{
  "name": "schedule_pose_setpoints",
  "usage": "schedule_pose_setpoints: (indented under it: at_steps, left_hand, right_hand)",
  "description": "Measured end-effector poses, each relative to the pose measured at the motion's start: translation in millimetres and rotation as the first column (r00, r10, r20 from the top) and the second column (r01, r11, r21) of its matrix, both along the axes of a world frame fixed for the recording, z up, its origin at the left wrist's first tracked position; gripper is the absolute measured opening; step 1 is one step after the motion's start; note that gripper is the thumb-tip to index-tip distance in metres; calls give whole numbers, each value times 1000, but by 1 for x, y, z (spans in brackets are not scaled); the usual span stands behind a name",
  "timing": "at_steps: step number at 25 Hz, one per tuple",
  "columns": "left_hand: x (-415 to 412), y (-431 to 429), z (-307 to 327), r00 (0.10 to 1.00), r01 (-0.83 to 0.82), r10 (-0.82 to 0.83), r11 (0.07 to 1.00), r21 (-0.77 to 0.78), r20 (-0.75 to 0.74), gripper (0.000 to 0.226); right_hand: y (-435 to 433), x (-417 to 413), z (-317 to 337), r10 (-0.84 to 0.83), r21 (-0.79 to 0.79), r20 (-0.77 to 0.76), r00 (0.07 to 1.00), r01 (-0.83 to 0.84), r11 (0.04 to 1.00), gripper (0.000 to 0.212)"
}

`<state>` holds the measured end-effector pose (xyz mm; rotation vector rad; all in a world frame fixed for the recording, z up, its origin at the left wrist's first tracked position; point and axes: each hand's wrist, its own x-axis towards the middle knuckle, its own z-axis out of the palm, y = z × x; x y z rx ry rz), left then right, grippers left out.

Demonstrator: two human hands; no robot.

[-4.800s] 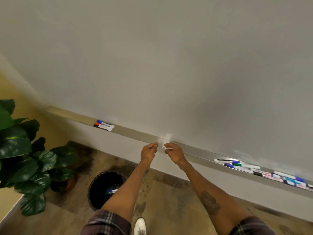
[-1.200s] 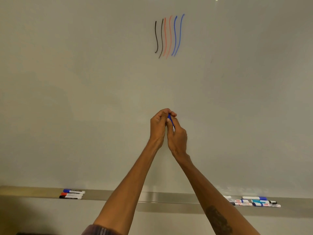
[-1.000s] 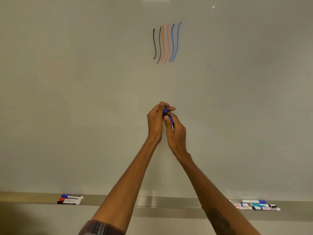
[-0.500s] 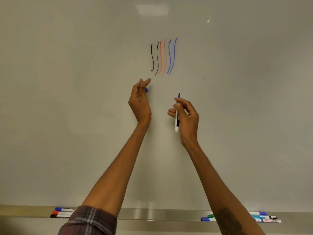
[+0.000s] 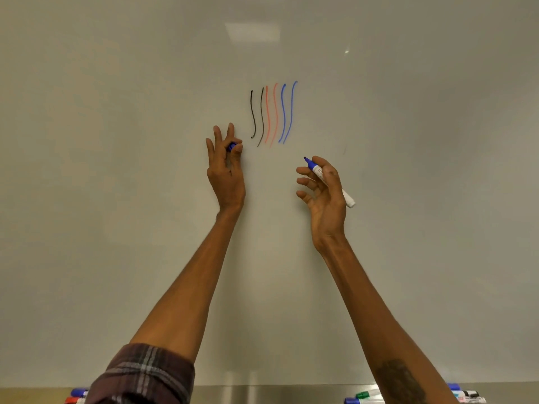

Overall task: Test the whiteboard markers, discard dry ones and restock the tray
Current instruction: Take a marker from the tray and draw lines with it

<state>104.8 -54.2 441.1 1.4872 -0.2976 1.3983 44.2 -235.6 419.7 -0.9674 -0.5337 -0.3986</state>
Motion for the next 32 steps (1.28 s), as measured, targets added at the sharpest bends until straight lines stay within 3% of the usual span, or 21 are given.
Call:
schedule_pose_setpoints:
  at_steps: [2, 5, 10, 15, 18, 24, 28, 32]
  left_hand:
    - [5, 4, -5, 997, -73, 71, 996, 49, 30, 54]
    - [11, 8, -9, 986, -162, 158, 985, 64, 61, 51]
    - [19, 9, -12, 965, -244, 224, 959, 146, 139, 50]
    - [9, 3, -9, 950, -261, 221, 951, 168, 222, 40]
    - [8, 2, -9, 953, -255, 216, 950, 178, 211, 35]
    - [11, 4, -9, 954, -253, 218, 954, 161, 207, 44]
    - [14, 5, -12, 953, -250, 212, 954, 167, 218, 42]
    - [18, 8, -13, 959, -250, 220, 954, 166, 181, 41]
  right_hand:
    - [3, 9, 8, -118, -26, 20, 993, 119, 993, 35]
    - [10, 22, 30, -289, -74, 108, 951, 297, 952, 25]
    - [17, 43, 77, -524, -31, 301, 797, 557, 830, 24]
    - [20, 64, 104, -620, -36, 479, 621, 720, 693, 26]
    - [19, 67, 85, -635, -52, 554, 539, 783, 620, 25]
    - [30, 53, 14, -664, -113, 493, 562, 798, 592, 23]
    - [20, 56, 66, -704, 34, 375, 603, 750, 660, 22]
    - [16, 63, 98, -698, 4, 467, 543, 788, 616, 25]
